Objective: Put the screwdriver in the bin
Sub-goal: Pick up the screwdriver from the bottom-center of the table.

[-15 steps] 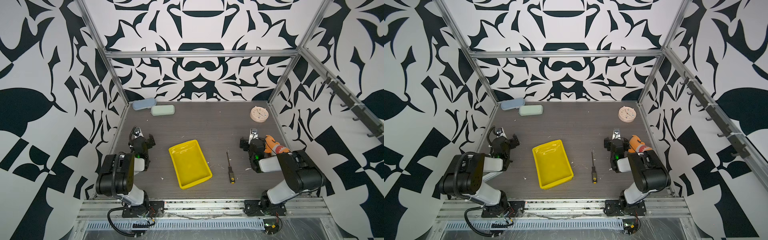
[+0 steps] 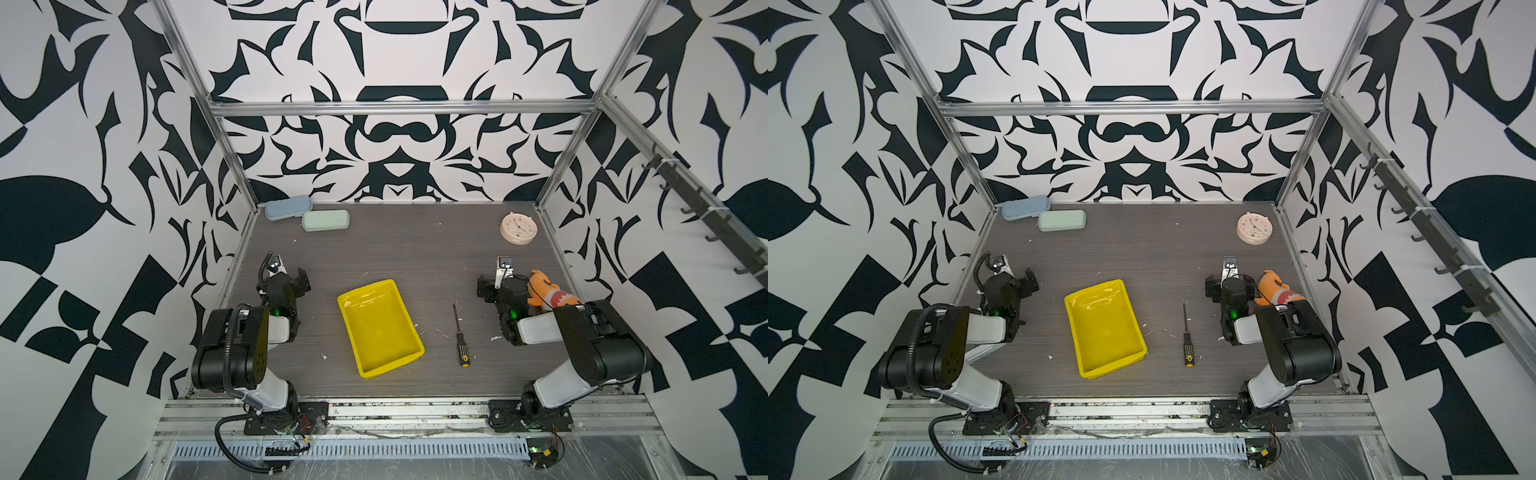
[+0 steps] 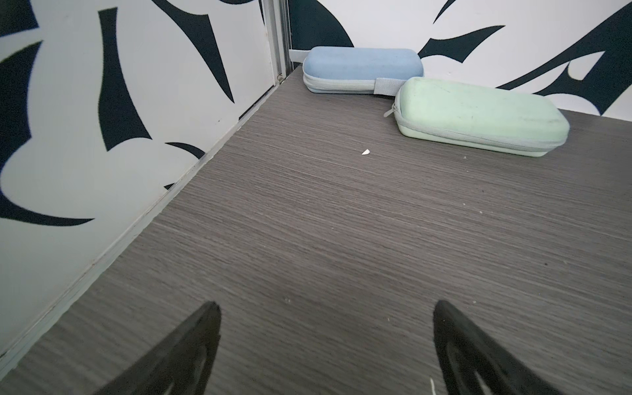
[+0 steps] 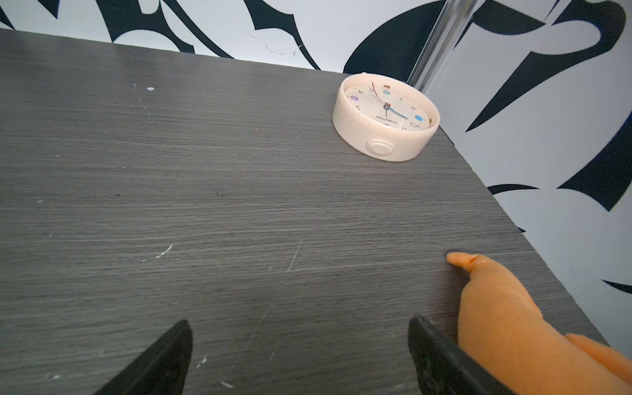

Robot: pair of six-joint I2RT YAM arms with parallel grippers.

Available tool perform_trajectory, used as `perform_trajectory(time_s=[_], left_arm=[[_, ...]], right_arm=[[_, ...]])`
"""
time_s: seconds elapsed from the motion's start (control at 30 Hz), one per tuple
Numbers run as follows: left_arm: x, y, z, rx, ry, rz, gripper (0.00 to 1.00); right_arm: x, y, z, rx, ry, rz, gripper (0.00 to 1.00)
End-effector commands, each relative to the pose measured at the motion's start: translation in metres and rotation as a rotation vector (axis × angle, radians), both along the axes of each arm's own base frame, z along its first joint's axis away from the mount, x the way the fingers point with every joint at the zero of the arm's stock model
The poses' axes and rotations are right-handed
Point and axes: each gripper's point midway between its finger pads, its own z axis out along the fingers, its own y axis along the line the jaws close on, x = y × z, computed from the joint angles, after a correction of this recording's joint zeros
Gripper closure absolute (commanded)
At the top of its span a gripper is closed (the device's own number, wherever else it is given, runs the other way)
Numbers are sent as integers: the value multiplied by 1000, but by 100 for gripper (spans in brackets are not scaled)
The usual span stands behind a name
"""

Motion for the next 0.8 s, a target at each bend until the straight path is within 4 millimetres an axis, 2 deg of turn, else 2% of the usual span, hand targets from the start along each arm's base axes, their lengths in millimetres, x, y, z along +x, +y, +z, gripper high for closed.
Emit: perform_trajectory(time_s=[0.0, 0.77], left_arm=[[4, -1, 9, -9, -34, -1, 1], [4, -1, 9, -8, -33, 1, 1]], right_arm=[[6, 1, 16, 1, -51, 9, 0], [7, 5, 15, 2, -49, 33, 0]])
